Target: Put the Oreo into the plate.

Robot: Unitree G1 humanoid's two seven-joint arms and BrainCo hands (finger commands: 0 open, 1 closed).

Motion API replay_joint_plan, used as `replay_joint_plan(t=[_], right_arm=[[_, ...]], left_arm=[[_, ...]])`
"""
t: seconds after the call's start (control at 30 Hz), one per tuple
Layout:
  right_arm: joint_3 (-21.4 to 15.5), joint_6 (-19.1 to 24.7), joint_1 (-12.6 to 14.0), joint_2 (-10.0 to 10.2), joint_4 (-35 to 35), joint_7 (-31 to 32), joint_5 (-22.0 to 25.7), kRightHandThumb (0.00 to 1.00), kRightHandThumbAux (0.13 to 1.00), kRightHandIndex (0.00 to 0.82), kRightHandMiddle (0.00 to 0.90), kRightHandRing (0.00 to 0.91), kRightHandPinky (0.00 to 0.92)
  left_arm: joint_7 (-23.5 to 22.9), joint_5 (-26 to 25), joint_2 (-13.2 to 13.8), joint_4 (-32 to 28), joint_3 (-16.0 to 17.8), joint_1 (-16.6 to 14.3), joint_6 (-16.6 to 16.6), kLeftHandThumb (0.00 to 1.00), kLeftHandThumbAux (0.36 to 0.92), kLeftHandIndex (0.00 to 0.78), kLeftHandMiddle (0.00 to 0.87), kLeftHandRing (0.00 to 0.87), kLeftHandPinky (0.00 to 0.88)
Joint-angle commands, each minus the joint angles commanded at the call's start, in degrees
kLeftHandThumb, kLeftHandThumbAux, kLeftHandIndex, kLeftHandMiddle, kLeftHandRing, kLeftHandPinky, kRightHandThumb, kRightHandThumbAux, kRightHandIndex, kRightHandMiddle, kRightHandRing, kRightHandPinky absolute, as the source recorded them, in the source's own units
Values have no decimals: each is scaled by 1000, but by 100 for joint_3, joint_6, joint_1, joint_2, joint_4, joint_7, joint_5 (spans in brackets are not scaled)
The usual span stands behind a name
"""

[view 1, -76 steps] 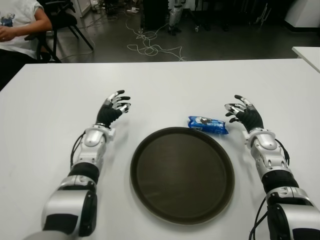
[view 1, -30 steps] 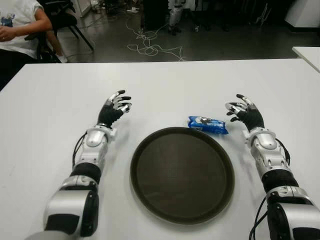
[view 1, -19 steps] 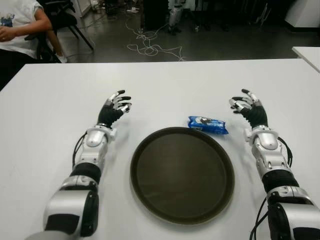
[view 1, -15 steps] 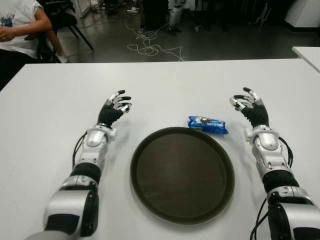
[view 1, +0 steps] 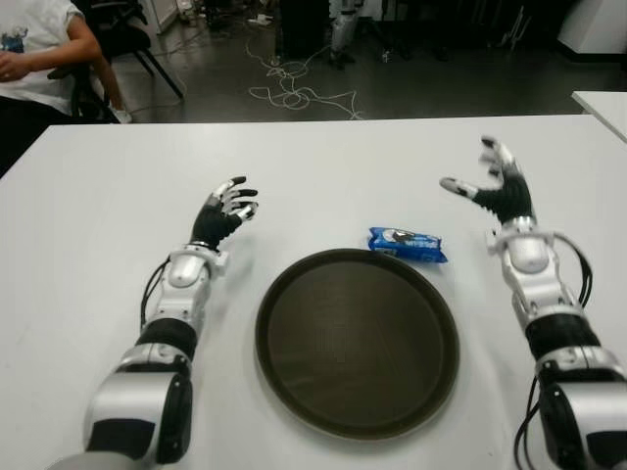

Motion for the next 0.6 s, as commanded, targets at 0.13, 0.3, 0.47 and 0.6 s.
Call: replay_joint_plan(t=[0.13,0.3,0.47,0.6], right_arm=[[298,-82,-125,-174,75,-279,-482,0,657,54,79,79,53],[742,367,-176,-266,-361,-397,-1130,0,638,32,51,58,44],[1090,472,-276,-411,-370,-233,-1502,0,628,32,61,90,105],[1456,571,-357,-523,-434,151,-1814,0,636,44,80,111,112]], left_arm=[[25,9,-4,5,-7,-2,8,419,793,175,288,291,309],[-6,-11,9,-12,-5,10,43,393,791,168,284,287,303],[-53,-41,8,-30,6,25,18,399,789,168,277,280,300],[-43,-41,6,-40,11,29,6,419,793,171,279,283,307]])
